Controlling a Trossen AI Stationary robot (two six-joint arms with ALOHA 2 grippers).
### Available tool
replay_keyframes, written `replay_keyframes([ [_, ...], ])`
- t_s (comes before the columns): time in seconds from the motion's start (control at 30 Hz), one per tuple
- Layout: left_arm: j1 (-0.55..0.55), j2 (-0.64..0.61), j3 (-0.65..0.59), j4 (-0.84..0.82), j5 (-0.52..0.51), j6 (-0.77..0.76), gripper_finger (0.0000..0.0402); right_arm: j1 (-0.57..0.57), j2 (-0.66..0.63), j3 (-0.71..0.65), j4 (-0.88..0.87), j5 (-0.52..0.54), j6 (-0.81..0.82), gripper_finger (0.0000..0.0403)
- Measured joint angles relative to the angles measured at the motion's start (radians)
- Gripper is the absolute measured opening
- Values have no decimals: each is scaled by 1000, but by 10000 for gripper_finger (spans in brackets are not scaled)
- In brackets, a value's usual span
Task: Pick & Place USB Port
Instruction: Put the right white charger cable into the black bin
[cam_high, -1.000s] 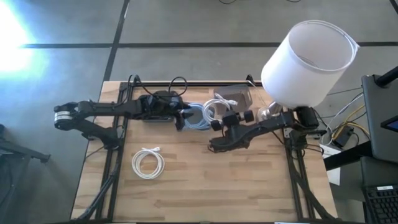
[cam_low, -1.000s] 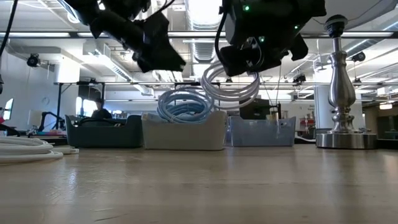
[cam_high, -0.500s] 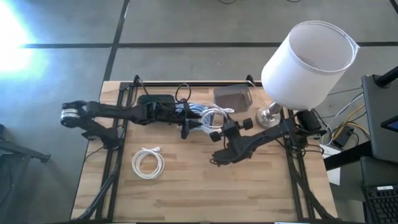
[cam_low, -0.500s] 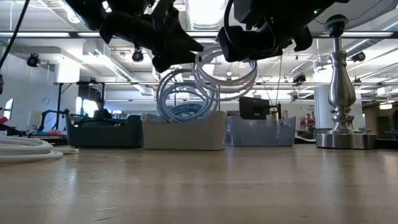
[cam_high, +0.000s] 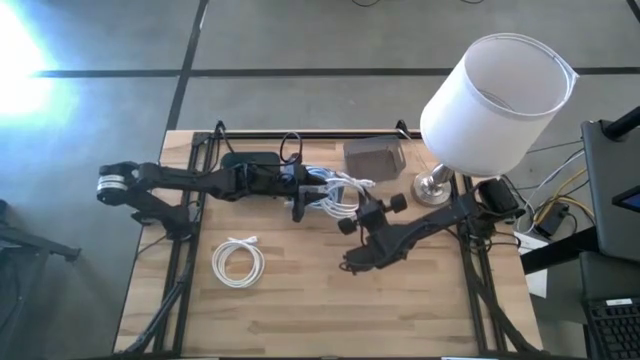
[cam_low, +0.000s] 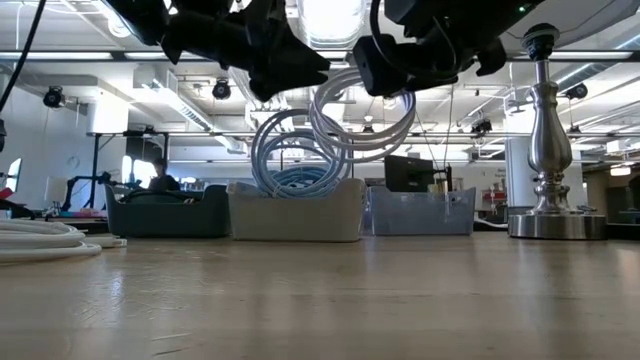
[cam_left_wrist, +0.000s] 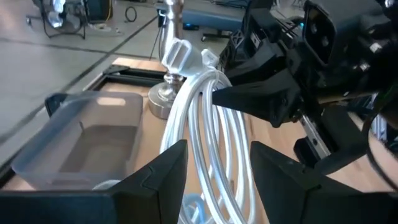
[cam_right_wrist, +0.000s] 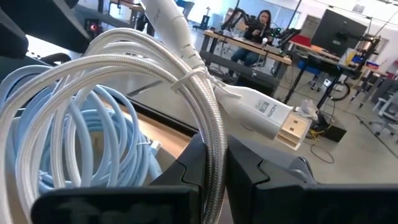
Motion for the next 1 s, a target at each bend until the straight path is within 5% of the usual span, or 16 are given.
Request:
replay_keyframes([
  [0.4, 1, -1, 27, 2, -7, 91, 181, 35, 0, 0, 2, -4, -6, 29],
  [0.6, -1, 12, 47, 0, 127, -19, 182, 33, 0, 0, 6, 8, -6, 29],
  [1.0, -2, 56, 43, 0, 70, -39, 181, 35, 0, 0, 46, 11, -49, 29],
])
